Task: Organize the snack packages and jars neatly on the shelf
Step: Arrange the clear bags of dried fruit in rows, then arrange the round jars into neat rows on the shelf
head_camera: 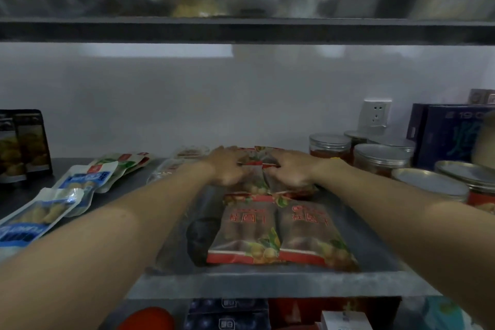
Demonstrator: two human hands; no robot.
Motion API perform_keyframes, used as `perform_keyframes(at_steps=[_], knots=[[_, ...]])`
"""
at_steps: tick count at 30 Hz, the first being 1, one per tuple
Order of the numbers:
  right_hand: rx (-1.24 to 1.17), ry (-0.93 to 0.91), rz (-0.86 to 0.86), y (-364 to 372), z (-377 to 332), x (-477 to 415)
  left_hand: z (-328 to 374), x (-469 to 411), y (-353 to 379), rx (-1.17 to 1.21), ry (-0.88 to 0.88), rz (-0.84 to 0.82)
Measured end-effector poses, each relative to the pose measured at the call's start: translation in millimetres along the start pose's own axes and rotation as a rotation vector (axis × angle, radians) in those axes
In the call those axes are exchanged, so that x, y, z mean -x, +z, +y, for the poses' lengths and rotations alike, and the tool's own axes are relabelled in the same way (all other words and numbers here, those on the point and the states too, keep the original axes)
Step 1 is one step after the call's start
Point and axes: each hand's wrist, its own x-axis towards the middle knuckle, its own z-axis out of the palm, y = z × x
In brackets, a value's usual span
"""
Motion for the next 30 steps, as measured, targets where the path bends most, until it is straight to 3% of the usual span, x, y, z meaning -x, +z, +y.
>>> perform_keyframes(at_steps=[6,10,14,24,30], knots=[[0.081,0.061,-0.048,1.7,8.0,-49.8,-31.1,-52.9,14.7,-0.026,-0.032,-0.005],[-0.022,0.032,-0.071,8.8,17.0,-64.7,-43.9,-77.5,22.8,0.0,-0.017,0.027],[-0.003,0.124,-0.08,19.3,30.1,-71.0,-42.8,-74.9,22.9,0.078,0.028,-0.037],[0.053,0.118,-0.072,22.7,34.7,-70.6,-43.9,-70.8,24.1,0.05,0.069,-0.062],[0.041,0.016,0.147,-13.4,18.1,-45.8,-32.2,-69.2,2.6,0.027,0.121,0.143]])
